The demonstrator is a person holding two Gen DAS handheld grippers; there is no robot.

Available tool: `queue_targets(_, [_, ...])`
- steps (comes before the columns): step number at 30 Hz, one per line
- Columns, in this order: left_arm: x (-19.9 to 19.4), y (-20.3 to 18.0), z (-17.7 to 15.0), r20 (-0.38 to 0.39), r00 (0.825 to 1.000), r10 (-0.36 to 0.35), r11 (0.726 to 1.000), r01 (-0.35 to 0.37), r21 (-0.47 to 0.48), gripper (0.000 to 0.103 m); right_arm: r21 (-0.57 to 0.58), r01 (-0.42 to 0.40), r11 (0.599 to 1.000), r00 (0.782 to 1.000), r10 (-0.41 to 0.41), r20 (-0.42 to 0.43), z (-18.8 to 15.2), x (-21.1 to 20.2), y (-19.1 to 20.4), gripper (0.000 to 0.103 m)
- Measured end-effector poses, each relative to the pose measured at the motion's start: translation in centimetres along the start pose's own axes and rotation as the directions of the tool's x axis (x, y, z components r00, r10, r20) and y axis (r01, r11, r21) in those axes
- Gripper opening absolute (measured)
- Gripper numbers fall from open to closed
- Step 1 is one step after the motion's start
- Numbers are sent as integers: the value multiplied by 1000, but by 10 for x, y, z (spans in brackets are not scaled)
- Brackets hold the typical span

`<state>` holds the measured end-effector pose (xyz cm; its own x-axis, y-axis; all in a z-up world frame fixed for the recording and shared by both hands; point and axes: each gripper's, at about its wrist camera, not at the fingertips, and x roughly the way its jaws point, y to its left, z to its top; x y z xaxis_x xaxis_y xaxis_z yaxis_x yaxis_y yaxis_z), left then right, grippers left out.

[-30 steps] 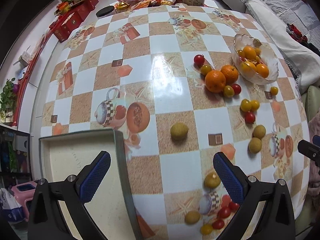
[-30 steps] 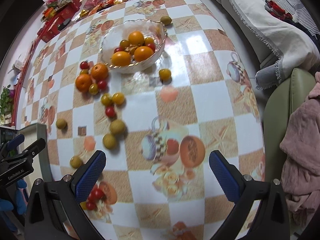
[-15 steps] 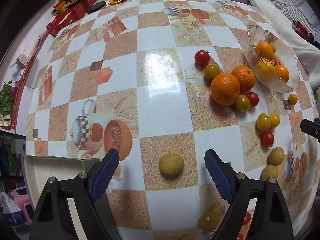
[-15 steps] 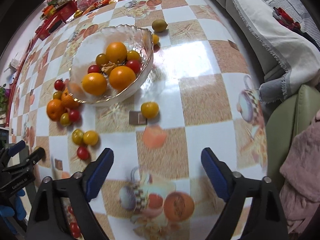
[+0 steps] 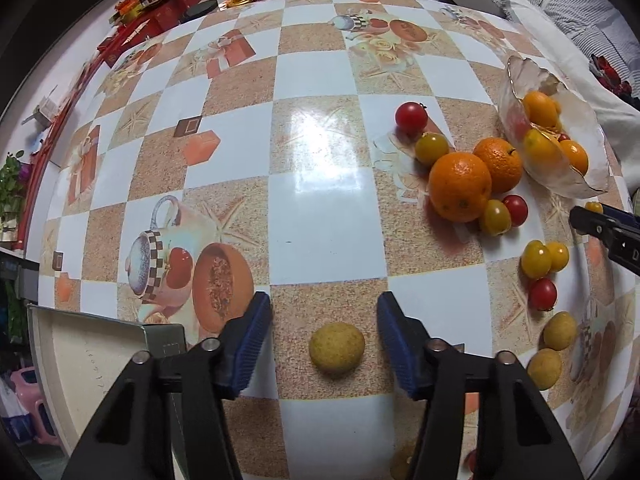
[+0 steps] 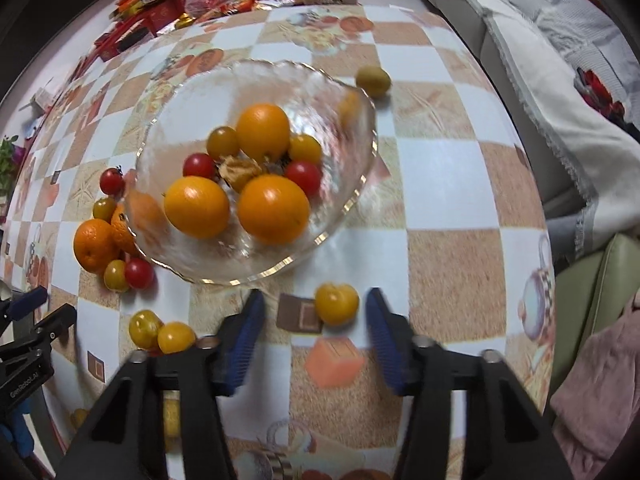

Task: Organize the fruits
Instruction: 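Grasp a brown round fruit with the left tool while the right tool grasps a yellow cherry tomato, then carry both fruits over the white tray and open both tools to drop them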

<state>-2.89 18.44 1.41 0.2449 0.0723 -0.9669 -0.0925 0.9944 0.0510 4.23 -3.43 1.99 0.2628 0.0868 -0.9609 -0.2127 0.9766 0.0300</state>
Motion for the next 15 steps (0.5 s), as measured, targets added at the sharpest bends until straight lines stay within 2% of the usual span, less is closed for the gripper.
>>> queue_targets(1, [0, -1, -1, 0, 1000, -9, 1000, 9, -1, 43, -4, -2, 1000, 1000, 2, 6, 1, 0, 1, 30])
queue_targets(2, [-1, -1, -2, -1, 1000, -27, 1000, 27, -3, 36, -3, -5, 1000, 1000, 5, 9, 1, -1, 0, 24])
queue_targets(3, [-2, -2, -3, -3, 999, -44, 999, 44, -2, 26, 5, -17, 1000, 1000, 17, 11, 1, -1, -2, 23])
queue_targets(8, [-7, -4, -11, -3, 996, -89, 996, 89, -3, 26, 77, -79, 994, 997, 79, 5, -8, -9, -15, 23])
queue_targets(15, [-32, 8, -18, 26, 990, -138, 990, 138, -16, 26, 96, -133, 986, 991, 133, 2, -30, -31, -11, 23])
